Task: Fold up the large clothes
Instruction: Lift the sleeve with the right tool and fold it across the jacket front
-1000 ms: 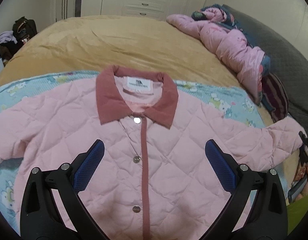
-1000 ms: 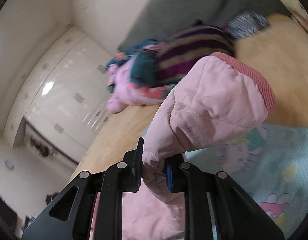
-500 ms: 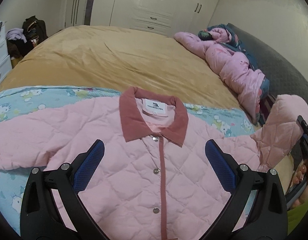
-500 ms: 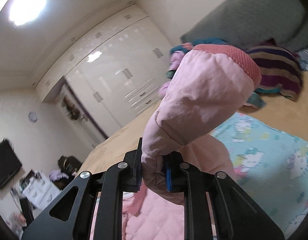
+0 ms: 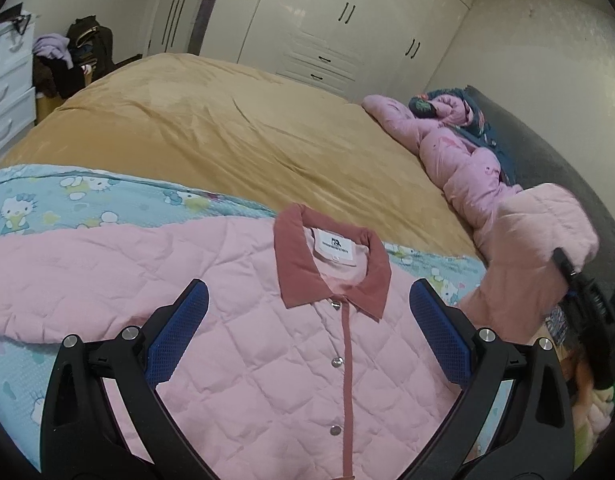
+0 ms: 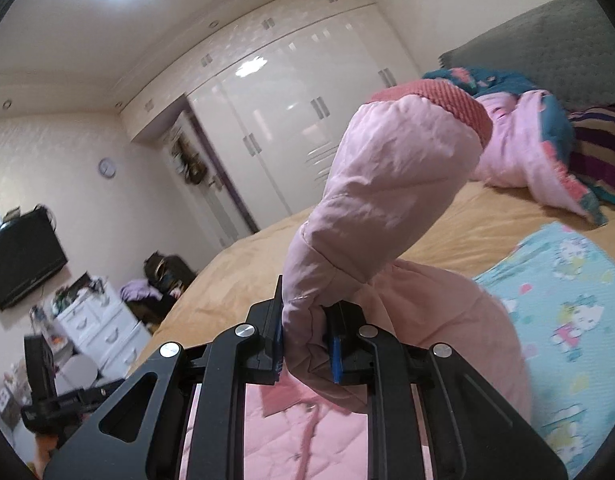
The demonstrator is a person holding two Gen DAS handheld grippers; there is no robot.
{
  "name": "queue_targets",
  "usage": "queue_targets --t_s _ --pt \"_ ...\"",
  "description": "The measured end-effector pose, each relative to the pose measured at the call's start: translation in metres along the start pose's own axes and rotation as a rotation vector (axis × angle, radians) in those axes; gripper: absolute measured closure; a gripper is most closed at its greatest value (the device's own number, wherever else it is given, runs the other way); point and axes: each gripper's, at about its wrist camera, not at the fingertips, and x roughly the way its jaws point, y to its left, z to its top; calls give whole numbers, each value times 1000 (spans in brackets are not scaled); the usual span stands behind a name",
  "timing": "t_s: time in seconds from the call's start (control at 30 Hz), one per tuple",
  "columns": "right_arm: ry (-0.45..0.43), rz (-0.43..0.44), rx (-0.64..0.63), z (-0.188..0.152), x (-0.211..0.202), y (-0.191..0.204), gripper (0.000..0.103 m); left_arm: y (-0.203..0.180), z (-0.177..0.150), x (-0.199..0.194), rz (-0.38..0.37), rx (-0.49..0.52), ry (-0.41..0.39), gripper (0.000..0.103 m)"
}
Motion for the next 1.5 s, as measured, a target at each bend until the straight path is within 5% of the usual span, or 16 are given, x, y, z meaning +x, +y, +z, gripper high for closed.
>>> queue_targets --t_s 0.33,0.7,1.0,1.23,1.5 --pt "148 29 -106 -70 75 60 87 39 -6 6 -24 -79 17 8" --pt "341 14 -100 -157 132 72 85 62 -21 32 -71 -132 63 8" --pt "500 84 -131 -200 143 90 55 65 -32 53 -169 -216 116 8" --pt "584 148 -151 -215 138 105 25 70 -39 68 -163 -237 163 8" --pt "589 181 -118 -199 95 87 25 76 -55 105 -128 -200 245 10"
